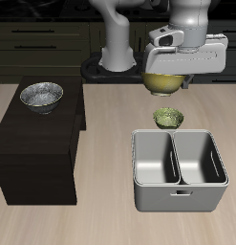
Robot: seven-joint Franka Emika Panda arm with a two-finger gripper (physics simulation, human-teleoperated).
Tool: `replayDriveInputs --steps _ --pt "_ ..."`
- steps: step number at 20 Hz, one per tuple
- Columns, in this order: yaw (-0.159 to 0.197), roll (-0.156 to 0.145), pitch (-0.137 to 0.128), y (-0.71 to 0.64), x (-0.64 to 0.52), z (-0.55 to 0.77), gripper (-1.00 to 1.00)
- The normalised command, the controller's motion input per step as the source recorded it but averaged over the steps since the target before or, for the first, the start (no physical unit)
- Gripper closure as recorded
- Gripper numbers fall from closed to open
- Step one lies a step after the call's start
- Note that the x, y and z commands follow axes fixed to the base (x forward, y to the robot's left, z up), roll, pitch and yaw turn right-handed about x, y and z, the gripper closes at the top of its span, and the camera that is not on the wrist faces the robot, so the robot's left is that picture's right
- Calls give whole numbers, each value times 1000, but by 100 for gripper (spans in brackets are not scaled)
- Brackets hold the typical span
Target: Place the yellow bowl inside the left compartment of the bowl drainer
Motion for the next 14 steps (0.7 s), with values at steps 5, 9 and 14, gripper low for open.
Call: replayDriveInputs --steps 5,9,14 --pt "6 -25 17 187 244 11 100" --pt "5 0 18 314 228 -21 100" --pt "12 3 14 287 154 -129 100"
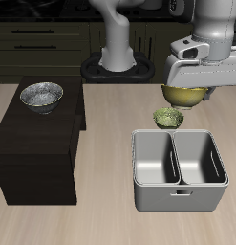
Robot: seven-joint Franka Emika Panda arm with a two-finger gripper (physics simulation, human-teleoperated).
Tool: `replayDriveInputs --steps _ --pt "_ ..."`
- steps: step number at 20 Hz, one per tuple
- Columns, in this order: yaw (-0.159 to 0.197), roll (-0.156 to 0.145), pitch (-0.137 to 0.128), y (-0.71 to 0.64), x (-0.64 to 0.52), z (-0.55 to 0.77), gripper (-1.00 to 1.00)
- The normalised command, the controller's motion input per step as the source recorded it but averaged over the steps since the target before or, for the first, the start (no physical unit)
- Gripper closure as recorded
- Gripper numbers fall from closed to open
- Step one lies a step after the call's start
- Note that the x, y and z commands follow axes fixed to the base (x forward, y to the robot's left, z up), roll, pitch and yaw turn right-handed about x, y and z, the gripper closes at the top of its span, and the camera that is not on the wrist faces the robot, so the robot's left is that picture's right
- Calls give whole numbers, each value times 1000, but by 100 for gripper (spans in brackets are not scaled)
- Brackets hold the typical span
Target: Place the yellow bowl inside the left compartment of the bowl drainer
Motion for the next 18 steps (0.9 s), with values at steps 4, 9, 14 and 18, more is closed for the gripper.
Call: replayDriveInputs --steps 4,9,14,18 --pt "-9 -7 51 225 192 -213 100" --pt "15 6 25 149 119 -229 100" --pt "-5 7 23 115 27 -145 100" --pt "8 24 14 212 -44 -181 100"
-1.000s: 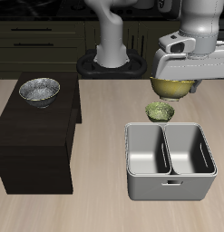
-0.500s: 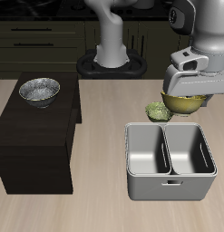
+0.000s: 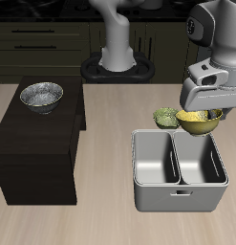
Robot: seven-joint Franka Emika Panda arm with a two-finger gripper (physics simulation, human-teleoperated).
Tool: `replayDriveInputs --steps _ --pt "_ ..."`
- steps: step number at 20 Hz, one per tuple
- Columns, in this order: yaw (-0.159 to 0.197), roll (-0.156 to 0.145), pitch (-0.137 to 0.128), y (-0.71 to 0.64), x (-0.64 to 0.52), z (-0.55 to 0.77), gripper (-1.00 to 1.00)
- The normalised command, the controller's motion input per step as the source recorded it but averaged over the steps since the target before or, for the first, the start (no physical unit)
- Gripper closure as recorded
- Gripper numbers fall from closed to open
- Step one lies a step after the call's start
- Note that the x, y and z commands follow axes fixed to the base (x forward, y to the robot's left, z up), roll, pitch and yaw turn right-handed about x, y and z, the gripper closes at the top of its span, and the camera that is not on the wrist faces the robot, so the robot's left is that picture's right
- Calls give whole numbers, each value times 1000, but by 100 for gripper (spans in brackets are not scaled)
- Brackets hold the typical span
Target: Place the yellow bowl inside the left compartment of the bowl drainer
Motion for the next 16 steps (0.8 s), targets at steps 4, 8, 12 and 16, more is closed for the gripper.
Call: replayDriveInputs --steps 4,8,12,16 --pt "19 -4 24 44 48 -267 100" --pt "21 23 58 130 19 -423 100" --pt "53 -63 -37 -62 56 -153 100" --pt "24 7 27 -9 -83 -143 -100"
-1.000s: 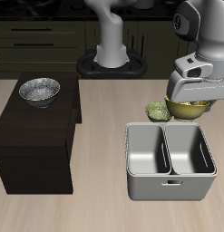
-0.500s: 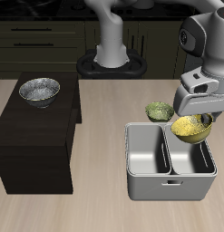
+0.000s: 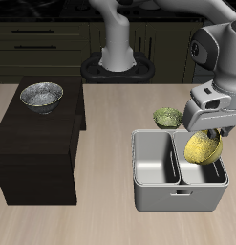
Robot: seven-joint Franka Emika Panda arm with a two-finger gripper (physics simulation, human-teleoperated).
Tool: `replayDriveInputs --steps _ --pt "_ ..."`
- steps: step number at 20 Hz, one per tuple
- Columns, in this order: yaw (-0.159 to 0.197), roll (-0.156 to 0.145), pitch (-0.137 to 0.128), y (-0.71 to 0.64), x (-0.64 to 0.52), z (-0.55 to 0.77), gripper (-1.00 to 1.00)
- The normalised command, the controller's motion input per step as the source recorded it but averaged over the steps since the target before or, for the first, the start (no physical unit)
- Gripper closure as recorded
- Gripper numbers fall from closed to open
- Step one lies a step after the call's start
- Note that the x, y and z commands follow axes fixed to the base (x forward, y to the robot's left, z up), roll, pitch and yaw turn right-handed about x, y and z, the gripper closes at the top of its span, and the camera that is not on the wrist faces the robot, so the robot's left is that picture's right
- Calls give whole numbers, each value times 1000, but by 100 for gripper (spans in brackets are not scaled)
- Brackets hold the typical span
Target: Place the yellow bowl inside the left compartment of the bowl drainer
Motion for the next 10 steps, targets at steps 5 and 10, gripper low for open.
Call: replayDriveInputs --steps 5,10 --pt "-18 15 8 -136 -170 1 -100" --pt "-11 -5 -23 -126 -49 137 -100"
